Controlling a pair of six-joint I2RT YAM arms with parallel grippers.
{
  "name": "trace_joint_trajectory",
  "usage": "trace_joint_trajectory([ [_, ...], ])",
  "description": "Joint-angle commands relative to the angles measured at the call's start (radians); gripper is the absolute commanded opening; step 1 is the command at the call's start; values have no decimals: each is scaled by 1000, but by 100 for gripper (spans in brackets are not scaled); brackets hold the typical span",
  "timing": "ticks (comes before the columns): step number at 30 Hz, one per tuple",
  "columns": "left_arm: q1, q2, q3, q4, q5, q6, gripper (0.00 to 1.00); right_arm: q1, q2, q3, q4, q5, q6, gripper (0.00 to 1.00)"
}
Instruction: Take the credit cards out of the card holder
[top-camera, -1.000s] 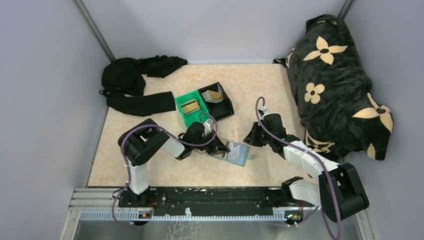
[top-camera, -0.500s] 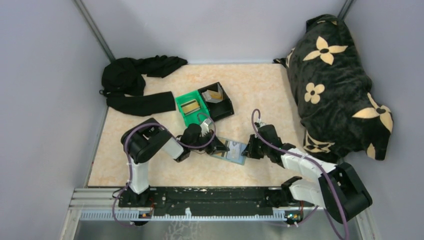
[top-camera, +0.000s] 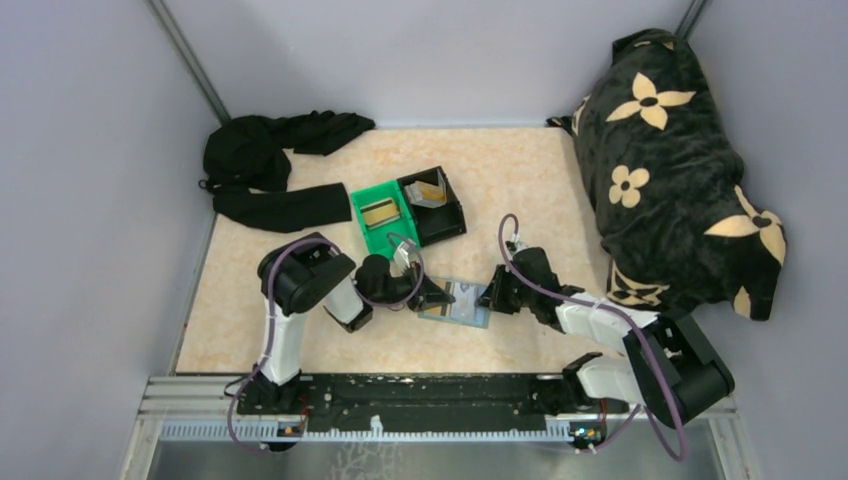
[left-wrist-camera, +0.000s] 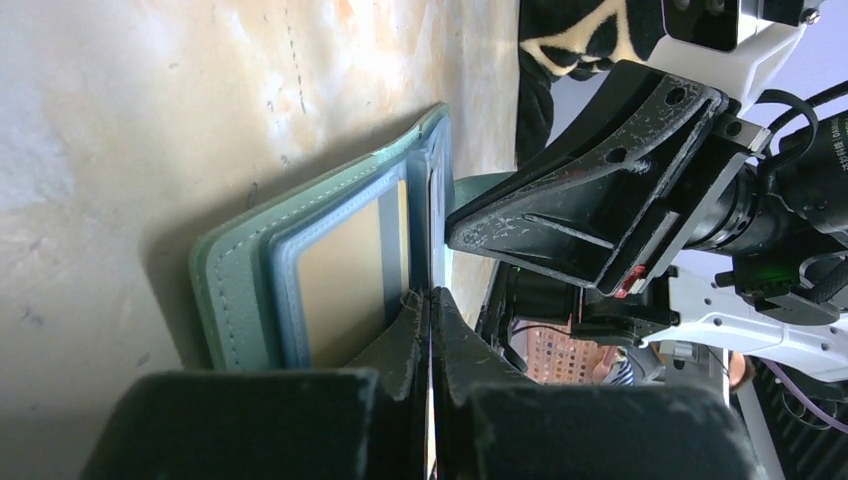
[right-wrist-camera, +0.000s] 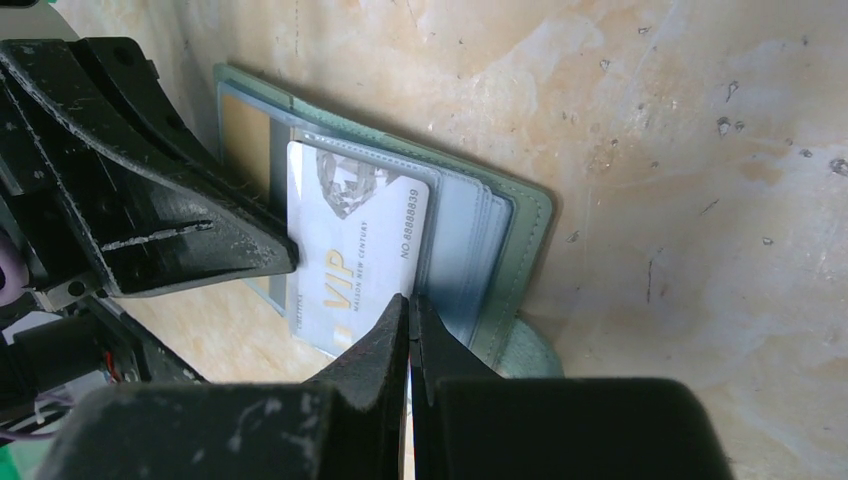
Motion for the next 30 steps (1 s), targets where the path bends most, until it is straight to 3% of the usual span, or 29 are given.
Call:
trace_joint_trajectory([
  [1,19,-42,-25,34,18,-6,0,0,7,-25,-40,54,-18,0],
  [15,44,-137,-67,13,21,7,0,-51,-12,-61,-52,41,-40,0],
  [22,58,-193,-75,-115,6,66,0,-63,-1,-63,-47,38,-48,0],
  [30,85,-225,-97,-155,19,96,0,-65,16,-63,-34,34,-51,0],
])
